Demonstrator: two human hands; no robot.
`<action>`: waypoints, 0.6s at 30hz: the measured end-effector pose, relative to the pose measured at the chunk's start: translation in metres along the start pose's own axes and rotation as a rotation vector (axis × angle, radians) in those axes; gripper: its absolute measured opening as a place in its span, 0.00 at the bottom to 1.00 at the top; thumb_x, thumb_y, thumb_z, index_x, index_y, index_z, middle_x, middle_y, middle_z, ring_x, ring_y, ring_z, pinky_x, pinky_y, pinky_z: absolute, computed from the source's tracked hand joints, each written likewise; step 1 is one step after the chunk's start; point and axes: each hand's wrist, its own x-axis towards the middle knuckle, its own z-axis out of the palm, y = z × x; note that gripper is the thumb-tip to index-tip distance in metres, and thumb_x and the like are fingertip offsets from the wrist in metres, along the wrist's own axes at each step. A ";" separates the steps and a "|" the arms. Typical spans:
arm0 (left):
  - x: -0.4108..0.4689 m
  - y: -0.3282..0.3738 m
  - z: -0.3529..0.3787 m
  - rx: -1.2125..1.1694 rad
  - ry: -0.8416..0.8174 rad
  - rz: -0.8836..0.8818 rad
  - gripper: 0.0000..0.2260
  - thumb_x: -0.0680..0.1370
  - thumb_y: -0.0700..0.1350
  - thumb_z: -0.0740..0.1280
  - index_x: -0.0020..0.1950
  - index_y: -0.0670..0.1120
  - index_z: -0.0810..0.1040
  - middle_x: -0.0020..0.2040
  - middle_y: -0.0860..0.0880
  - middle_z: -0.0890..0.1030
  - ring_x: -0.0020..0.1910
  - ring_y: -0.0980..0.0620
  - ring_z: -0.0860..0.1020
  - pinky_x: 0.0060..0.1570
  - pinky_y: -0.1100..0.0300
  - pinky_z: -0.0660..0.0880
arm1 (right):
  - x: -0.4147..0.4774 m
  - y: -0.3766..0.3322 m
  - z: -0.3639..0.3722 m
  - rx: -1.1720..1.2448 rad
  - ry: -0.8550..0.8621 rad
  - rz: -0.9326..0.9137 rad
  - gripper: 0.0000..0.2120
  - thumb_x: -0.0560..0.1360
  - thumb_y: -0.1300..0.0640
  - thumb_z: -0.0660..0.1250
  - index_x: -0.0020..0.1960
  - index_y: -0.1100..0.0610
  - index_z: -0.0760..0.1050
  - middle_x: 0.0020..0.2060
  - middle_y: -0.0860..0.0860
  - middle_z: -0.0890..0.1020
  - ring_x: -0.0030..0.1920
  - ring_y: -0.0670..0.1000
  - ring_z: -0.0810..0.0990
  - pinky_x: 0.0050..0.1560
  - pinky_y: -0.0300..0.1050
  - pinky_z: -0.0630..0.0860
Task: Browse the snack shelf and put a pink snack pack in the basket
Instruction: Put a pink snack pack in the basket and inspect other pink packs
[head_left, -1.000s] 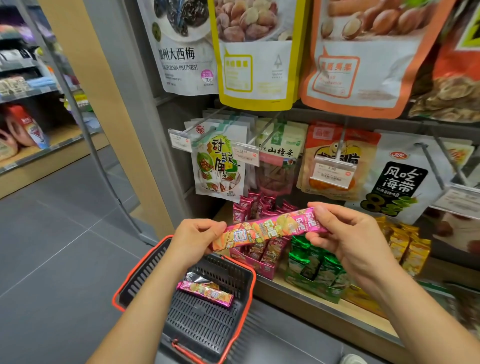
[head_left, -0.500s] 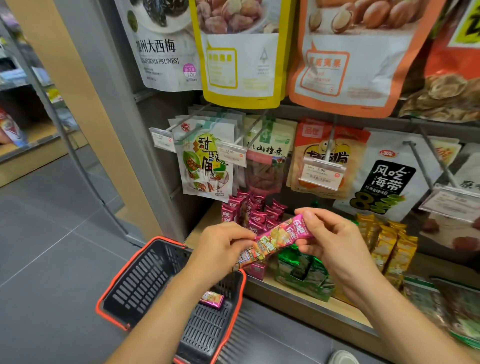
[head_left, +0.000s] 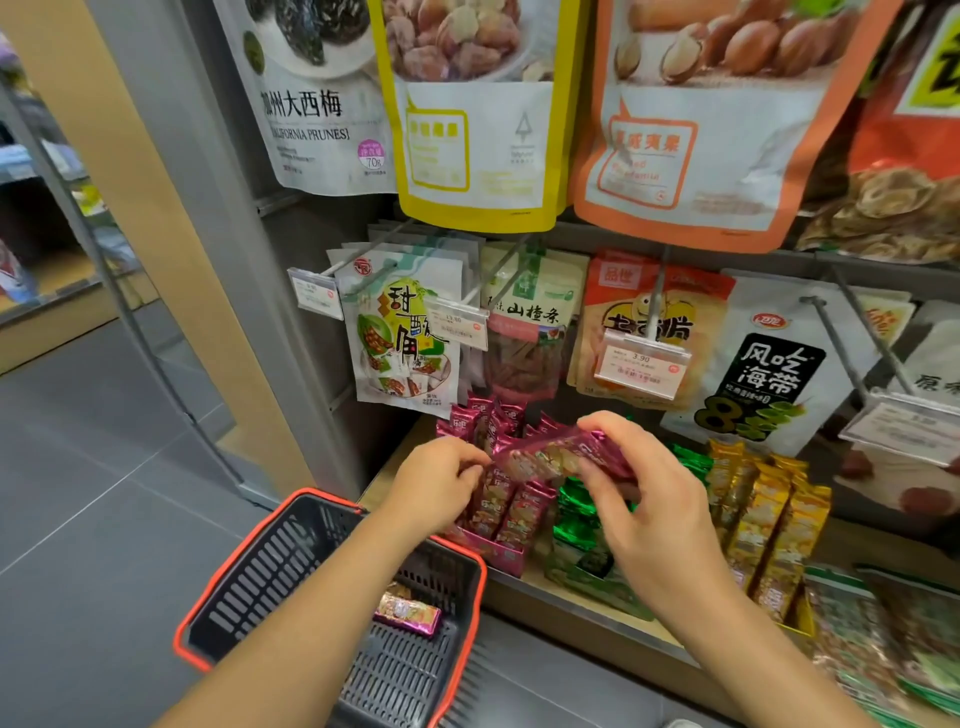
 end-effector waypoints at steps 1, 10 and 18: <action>0.009 -0.002 0.003 0.047 0.020 0.036 0.11 0.79 0.44 0.64 0.59 0.49 0.82 0.58 0.51 0.81 0.57 0.51 0.78 0.60 0.56 0.73 | 0.000 0.000 0.002 -0.016 0.042 -0.036 0.18 0.76 0.63 0.69 0.63 0.51 0.73 0.53 0.45 0.79 0.53 0.41 0.77 0.56 0.32 0.73; 0.062 -0.012 0.054 0.431 -0.065 0.277 0.20 0.82 0.51 0.55 0.74 0.50 0.67 0.75 0.49 0.63 0.71 0.46 0.61 0.67 0.51 0.66 | 0.014 0.012 0.014 -0.103 0.129 -0.115 0.19 0.74 0.67 0.68 0.62 0.55 0.72 0.55 0.54 0.79 0.58 0.45 0.75 0.63 0.29 0.67; 0.060 -0.027 0.051 0.350 -0.056 0.388 0.16 0.79 0.47 0.59 0.64 0.47 0.79 0.63 0.46 0.73 0.60 0.46 0.67 0.61 0.54 0.67 | 0.056 0.026 0.044 -0.061 -0.064 0.144 0.17 0.79 0.60 0.65 0.67 0.51 0.72 0.56 0.48 0.78 0.56 0.52 0.79 0.59 0.50 0.75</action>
